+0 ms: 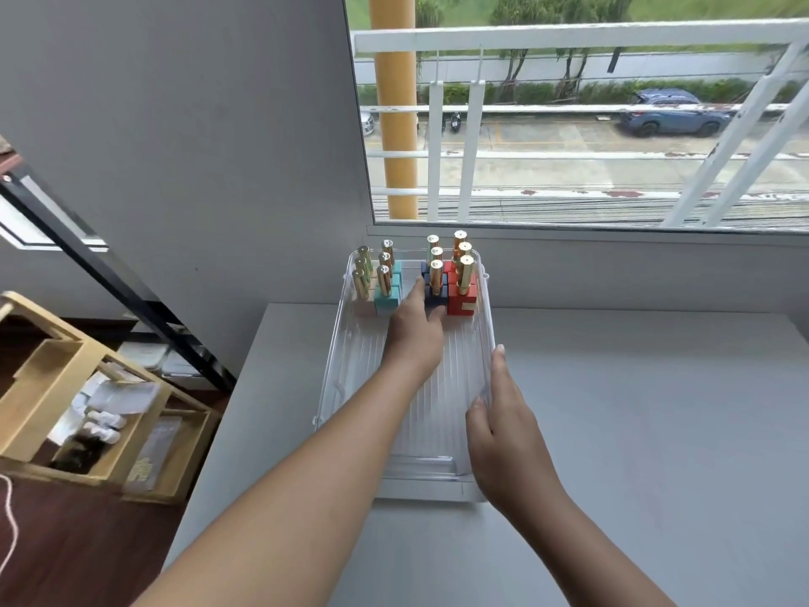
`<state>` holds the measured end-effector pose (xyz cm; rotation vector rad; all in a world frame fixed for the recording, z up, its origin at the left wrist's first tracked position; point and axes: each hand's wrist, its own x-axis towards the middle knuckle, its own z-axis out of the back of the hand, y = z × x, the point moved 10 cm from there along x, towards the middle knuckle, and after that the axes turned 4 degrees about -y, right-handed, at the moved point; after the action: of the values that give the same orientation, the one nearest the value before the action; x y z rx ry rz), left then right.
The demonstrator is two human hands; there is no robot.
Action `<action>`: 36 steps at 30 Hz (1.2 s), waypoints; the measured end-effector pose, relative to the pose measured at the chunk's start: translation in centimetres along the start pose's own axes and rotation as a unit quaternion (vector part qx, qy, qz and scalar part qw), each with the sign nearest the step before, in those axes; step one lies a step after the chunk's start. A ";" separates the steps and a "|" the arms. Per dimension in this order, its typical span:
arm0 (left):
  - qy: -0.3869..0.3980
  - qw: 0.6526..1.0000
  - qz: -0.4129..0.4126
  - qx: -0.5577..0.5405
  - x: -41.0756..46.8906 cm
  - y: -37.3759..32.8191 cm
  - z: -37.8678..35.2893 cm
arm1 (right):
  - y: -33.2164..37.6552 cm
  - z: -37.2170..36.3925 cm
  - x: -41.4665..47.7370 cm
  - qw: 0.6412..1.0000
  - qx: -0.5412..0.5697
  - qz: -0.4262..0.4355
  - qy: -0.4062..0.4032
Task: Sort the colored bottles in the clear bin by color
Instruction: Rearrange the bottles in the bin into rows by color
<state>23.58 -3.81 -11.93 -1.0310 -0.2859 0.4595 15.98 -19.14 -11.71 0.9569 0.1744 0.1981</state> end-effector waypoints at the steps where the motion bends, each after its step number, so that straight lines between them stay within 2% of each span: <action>1: -0.002 1.000 0.002 -0.001 0.2 0.0 0.0 | 0.0 0.0 0.0 1.000 0.002 -0.002 -0.001; 8: 0.020 1.000 -0.006 -0.013 0.9 -0.2 -0.7 | -0.4 0.0 0.0 1.000 0.003 -0.002 -0.020; 13: 0.040 0.999 0.012 0.022 -0.7 -0.4 0.4 | -0.1 0.1 0.5 1.000 -0.013 0.005 0.003; 17: 0.029 0.995 -0.073 0.057 -3.5 -2.7 4.0 | 2.8 0.9 1.7 0.991 -0.122 0.058 -0.027; 19: -0.026 0.985 -0.153 0.078 -4.9 -4.3 7.2 | 5.5 1.4 2.7 0.969 -0.201 0.118 -0.077; 21: -0.091 0.968 -0.200 0.118 -6.0 -4.8 10.5 | 7.6 0.9 3.9 0.956 -0.231 0.153 -0.092; 22: -0.118 0.965 -0.196 0.130 -6.2 -4.2 11.9 | 8.3 0.1 4.5 0.960 -0.217 0.161 -0.076; 24: -0.129 0.976 -0.125 0.121 -5.9 -1.3 13.8 | 8.9 -2.2 5.6 0.973 -0.167 0.157 -0.023; 26: -0.086 0.993 -0.012 0.078 -5.5 2.4 14.1 | 9.0 -4.3 6.4 0.980 -0.142 0.136 0.017; 28: -0.049 0.997 0.054 0.033 -5.6 4.7 13.7 | 8.8 -6.0 7.1 0.985 -0.131 0.100 0.040; 30: -0.035 0.997 0.070 0.005 -5.7 5.6 13.5 | 8.6 -7.3 7.7 0.989 -0.120 0.069 0.052; 36: -0.031 0.998 0.053 -0.017 -5.7 6.1 13.2 | 8.2 -7.9 8.3 0.996 -0.077 0.019 0.045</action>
<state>11.40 5.98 -10.87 -1.0705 -0.2955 0.5842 21.41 -6.24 -9.93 0.7988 0.2211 0.2862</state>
